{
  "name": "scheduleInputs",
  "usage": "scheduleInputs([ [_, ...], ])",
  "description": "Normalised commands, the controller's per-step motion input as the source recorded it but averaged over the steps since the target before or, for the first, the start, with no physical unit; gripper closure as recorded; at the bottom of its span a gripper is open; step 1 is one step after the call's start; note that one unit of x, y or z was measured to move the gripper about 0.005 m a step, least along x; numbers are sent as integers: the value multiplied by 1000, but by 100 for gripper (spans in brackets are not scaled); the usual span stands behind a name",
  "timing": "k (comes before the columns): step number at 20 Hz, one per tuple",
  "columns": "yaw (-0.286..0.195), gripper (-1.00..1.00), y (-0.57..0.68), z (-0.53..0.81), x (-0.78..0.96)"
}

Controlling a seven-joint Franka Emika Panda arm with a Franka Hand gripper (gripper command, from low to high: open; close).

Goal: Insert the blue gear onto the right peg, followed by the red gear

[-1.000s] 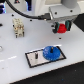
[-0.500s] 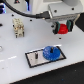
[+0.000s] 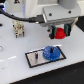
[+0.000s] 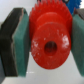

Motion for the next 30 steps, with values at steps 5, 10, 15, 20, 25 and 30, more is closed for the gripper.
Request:
scheduleInputs([
  [5,0,100,-179,71,630],
  [10,0,100,-101,-17,410],
  [15,0,100,-73,-98,167],
  [20,0,100,-80,-114,103],
  [25,0,100,-49,-65,29],
  [30,0,100,-57,254,23],
])
